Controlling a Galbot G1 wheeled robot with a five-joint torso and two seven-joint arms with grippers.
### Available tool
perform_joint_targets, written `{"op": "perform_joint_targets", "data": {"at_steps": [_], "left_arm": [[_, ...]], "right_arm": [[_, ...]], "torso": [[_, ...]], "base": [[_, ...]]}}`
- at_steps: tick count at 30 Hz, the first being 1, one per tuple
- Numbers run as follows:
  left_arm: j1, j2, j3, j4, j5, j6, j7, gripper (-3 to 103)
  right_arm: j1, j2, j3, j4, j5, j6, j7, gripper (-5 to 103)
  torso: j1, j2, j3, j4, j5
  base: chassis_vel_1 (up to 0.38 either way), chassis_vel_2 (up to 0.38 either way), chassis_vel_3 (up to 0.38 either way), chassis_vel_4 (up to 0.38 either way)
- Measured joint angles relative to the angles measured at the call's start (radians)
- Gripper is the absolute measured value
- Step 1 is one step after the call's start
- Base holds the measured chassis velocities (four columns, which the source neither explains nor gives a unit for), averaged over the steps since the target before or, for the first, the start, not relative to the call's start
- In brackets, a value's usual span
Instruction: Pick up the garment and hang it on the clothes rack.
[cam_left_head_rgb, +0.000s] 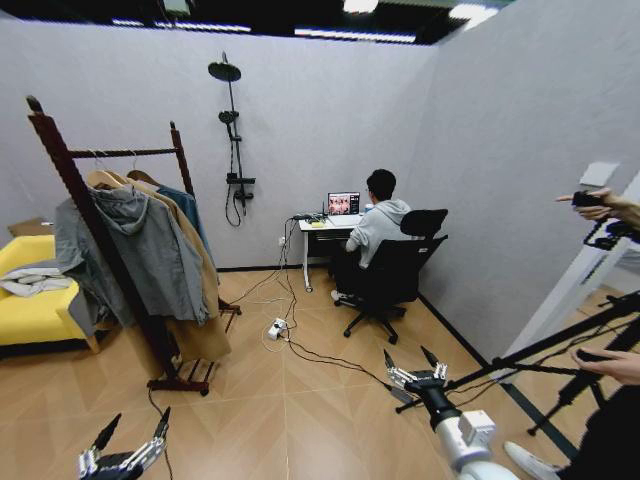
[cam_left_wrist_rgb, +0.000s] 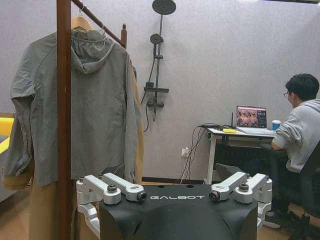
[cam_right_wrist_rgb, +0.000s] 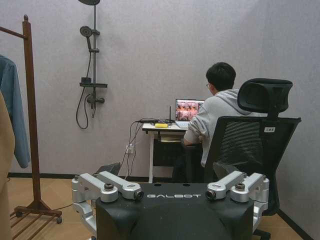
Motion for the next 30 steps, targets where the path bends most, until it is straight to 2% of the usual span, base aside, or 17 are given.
{"op": "perform_joint_targets", "data": {"at_steps": [30], "left_arm": [[0.000,0.000,0.000,0.000,0.000,0.000,0.000,100]], "right_arm": [[0.006,0.003,0.011,0.005,-0.009,-0.016,-0.010,100]], "torso": [[0.000,0.000,0.000,0.0000,0.0000]], "base": [[0.000,0.000,0.000,0.000]]}}
